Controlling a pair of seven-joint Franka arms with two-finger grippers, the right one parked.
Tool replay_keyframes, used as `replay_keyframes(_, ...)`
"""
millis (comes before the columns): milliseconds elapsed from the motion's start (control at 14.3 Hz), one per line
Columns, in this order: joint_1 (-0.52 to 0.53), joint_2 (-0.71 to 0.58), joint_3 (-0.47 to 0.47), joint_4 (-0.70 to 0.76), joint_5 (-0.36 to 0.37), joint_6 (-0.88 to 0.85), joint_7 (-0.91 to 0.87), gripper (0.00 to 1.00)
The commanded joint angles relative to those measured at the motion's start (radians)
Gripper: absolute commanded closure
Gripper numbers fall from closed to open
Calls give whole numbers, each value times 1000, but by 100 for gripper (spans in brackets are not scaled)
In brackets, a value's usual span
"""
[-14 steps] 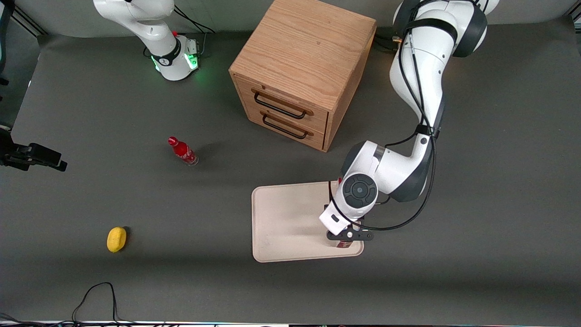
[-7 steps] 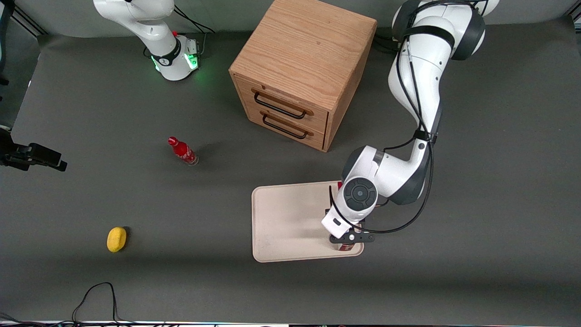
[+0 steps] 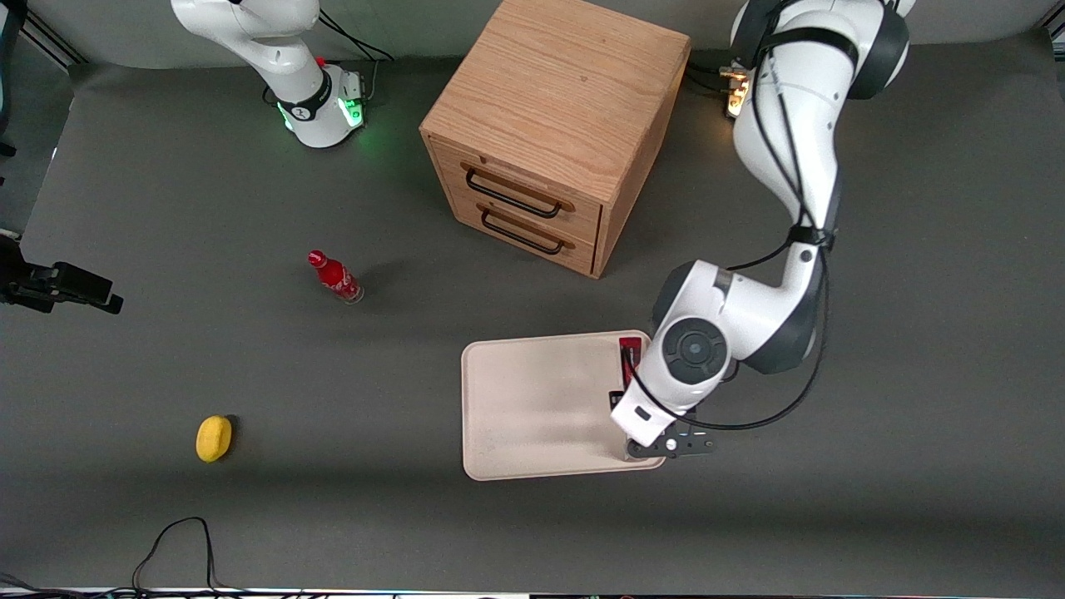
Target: Place red cookie box on tray
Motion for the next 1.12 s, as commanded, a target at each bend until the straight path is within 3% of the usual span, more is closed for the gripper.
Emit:
replay_keyframes(0, 61, -209, -2, -138, 9, -94, 159, 0)
replay_keyframes(280, 137, -419, 13, -251, 14, -223, 238, 0)
replay_keyframes(560, 248, -697, 13, -516, 29, -244, 299, 0)
replay_keyframes(770, 320, -875, -1, -676, 84, -296, 381, 0)
replay_keyframes(1050, 392, -1013, -13, -777, 101, -289, 467, 0)
